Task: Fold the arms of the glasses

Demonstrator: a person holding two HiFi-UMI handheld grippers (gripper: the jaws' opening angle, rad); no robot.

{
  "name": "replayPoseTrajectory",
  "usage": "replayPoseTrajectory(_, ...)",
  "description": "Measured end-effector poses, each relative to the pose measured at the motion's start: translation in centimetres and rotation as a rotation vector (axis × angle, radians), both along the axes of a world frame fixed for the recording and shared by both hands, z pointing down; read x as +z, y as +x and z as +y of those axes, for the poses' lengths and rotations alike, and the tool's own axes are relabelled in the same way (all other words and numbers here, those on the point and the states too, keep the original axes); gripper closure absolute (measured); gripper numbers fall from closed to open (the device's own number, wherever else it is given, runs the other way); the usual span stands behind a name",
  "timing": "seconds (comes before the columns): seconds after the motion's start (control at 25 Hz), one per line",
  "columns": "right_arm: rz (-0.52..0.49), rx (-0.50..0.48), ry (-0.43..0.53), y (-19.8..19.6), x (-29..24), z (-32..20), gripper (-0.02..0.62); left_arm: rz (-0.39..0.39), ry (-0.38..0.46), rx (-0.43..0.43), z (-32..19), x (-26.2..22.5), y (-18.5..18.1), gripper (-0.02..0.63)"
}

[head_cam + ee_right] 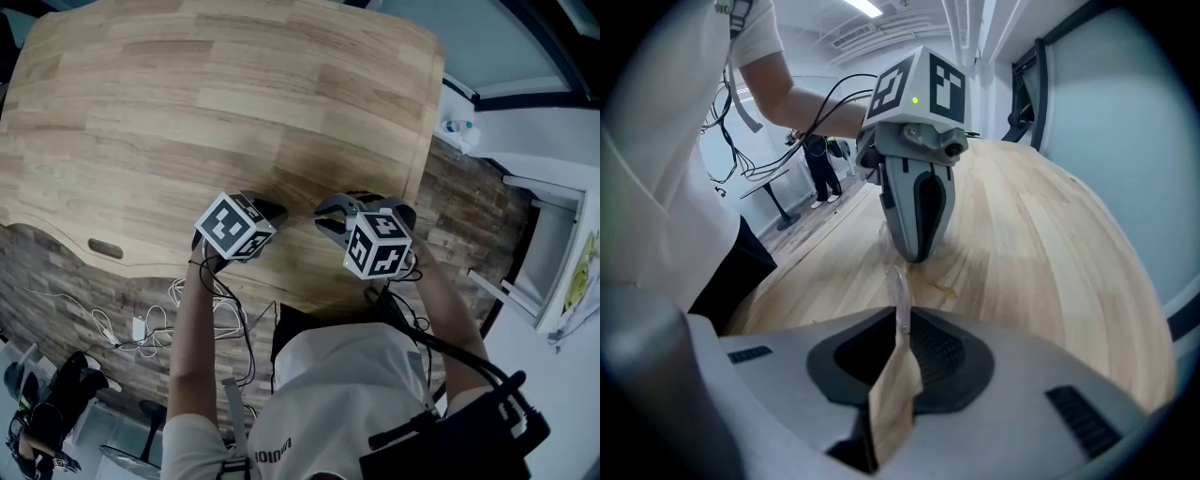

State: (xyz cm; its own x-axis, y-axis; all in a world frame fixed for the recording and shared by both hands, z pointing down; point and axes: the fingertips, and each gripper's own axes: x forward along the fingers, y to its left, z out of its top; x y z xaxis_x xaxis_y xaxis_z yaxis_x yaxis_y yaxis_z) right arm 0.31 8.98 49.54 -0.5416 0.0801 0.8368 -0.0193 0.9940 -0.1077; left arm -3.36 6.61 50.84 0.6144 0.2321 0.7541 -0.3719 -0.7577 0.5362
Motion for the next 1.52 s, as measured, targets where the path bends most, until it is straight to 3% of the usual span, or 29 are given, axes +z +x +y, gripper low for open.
replayPoseTrajectory(0.2, -0.004, 0.005, -0.016, 0.1, -0.2, 0.2, 0.482, 0.03, 0.032, -0.012, -0.4, -0.8, 0.4, 0.581)
replayPoseTrajectory(0.4, -0.039, 0.057, -0.004, 0.5, -1.5, -0.4, 0.476, 0.073, 0.11, -0.062, -2.1, -3.1, -0.3, 0.581)
replayPoseTrajectory(0.56, -0.108, 0.174, 0.063, 1.0, -4.2, -2.1, 0.482, 0.168, 0.241, -0.19, -3.8, -7.3, -1.0, 0.583)
replayPoseTrajectory(0.68, -0.173, 0.277, 0.139, 1.2, -6.5, -4.0, 0.533, 0.229, 0.384, -0.289, -4.6, -10.3, -1.3, 0.583)
replayPoseTrajectory(1.0, -0.382, 0.474, 0.306, 0.5, -13.6, -7.7, 0.575, 0.283, 0.739, -0.616, -5.7, -17.6, -2.9, 0.589)
replayPoseTrajectory(1.12, -0.454, 0.512, 0.346, 0.1, -16.3, -8.0, 0.576, 0.297, 0.811, -0.745, -5.3, -19.7, -4.0, 0.591)
replayPoseTrajectory(1.24, -0.482, 0.497, 0.395, -0.1, -18.5, -8.1, 0.577, 0.308, 0.849, -0.822, -5.0, -21.5, -4.5, 0.591)
replayPoseTrajectory(1.4, -0.552, 0.531, 0.416, 0.3, -21.1, -8.3, 0.577, 0.296, 0.902, -0.843, -4.5, -23.3, -4.0, 0.591)
replayPoseTrajectory(1.52, -0.564, 0.504, 0.452, 0.4, -22.4, -8.4, 0.577, 0.294, 0.934, -0.831, -4.6, -24.4, -3.3, 0.591)
